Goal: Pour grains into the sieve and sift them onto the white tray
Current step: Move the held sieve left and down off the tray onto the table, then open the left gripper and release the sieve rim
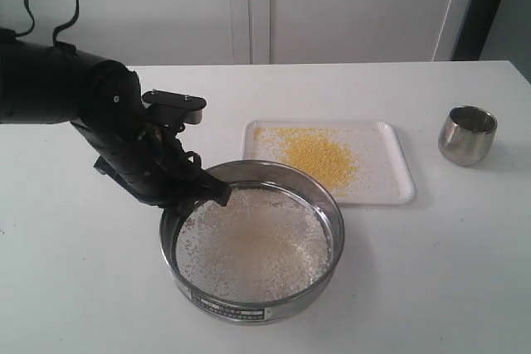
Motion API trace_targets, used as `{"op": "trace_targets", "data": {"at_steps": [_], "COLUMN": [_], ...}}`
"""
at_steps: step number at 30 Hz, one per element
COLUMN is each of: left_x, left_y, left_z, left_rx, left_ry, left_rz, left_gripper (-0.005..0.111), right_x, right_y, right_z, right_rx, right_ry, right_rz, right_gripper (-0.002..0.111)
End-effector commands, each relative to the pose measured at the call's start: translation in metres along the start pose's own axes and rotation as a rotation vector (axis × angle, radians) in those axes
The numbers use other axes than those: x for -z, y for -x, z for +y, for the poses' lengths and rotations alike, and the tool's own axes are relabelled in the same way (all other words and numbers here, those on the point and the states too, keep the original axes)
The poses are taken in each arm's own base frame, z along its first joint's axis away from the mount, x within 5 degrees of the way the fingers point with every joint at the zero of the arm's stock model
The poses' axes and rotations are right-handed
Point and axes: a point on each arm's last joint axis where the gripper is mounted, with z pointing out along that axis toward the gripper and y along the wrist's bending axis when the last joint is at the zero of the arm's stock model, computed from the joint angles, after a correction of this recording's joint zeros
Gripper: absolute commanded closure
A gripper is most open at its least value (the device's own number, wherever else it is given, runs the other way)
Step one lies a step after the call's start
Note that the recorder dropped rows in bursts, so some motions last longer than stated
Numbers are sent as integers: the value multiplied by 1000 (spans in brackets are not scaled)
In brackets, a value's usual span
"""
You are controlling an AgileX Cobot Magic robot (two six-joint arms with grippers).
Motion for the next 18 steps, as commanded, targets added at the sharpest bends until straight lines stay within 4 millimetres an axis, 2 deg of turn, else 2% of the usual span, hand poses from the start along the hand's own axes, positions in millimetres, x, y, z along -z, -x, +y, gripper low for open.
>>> {"op": "trace_targets", "data": {"at_steps": [1, 9, 18], "left_x": [-12, -32, -32], "left_y": [-6, -15, -16], "left_z": [2, 6, 7], "left_rx": [29, 23, 18], "left_ry": [-6, 6, 9], "left_rz": [-6, -6, -7], "left_gripper": [107, 107, 107], "right_x": [1, 1, 1], "right_y": [1, 1, 1], "right_z": [-1, -1, -1], "right_rx": [-3, -3, -3], "right_ry": [-4, -4, -4], "right_rz": [-15, -15, -17], "right_gripper": [108, 108, 108]}}
